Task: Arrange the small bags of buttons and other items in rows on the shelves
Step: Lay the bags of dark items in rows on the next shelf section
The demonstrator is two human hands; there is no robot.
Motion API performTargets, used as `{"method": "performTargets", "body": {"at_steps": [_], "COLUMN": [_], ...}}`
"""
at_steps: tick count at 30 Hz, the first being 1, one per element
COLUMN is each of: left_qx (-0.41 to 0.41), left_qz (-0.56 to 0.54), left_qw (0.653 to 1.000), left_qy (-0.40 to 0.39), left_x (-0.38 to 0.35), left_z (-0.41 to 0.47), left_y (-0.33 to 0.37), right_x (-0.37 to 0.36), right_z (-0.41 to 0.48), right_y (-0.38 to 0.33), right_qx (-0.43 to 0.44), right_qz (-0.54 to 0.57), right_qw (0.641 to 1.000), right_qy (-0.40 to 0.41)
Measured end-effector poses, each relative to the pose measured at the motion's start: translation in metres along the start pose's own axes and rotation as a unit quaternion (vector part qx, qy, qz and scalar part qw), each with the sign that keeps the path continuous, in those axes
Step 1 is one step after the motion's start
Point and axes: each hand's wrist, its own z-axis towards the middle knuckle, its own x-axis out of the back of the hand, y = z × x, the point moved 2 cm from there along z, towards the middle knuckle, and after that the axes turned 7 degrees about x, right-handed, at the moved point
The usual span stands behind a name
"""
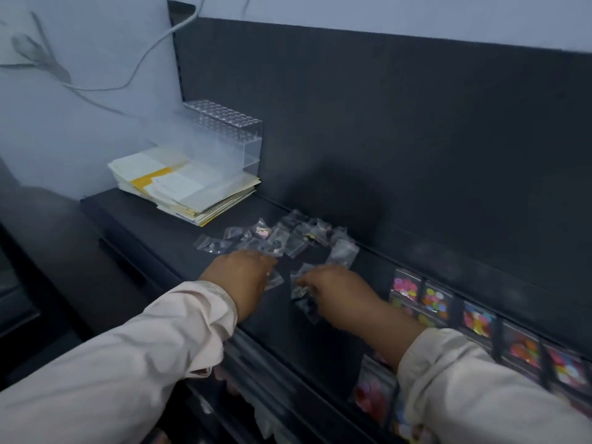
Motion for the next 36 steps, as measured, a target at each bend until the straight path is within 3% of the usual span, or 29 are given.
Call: {"method": "performTargets", "body": {"at_steps": [6, 11, 18, 22, 26, 29, 32, 36], "left_qx": [-0.132, -0.222, -0.208, -0.118, -0.010, 0.074, 0.107, 0.080], "left_qz": [0.066, 0.056, -0.028, -0.205, -0.406, -0.541, -0.619, -0.656], "left_qw": [0.985, 0.967, 0.974, 0.965, 0.900, 0.802, 0.713, 0.646], "left_qy": [-0.089, -0.112, -0.085, -0.113, -0.160, -0.244, -0.311, -0.382], "left_x": [-0.025, -0.043, -0.041, -0.031, -0.022, -0.010, 0.003, 0.017], "left_z": [0.062, 0.090, 0.093, 0.086, 0.080, 0.070, 0.047, -0.001], "left_y": [-0.019, -0.031, -0.039, -0.044, -0.038, -0.025, -0.006, 0.036], "right_x": [-0.017, -0.013, -0.023, -0.028, -0.024, -0.016, -0.008, -0.005], "right_z": [0.028, 0.034, 0.031, 0.024, 0.011, -0.001, -0.022, -0.067], "right_y": [-0.005, -0.013, -0.021, -0.023, -0.029, -0.036, -0.051, -0.073], "right_qx": [-0.057, -0.129, -0.207, -0.275, -0.305, -0.294, -0.260, -0.222], "right_qz": [0.006, 0.047, 0.062, 0.178, 0.354, 0.385, 0.326, 0.194], "right_qw": [0.998, 0.990, 0.976, 0.933, 0.843, 0.804, 0.820, 0.873], "right_qy": [-0.023, -0.032, 0.037, 0.150, 0.266, 0.344, 0.392, 0.389]}}
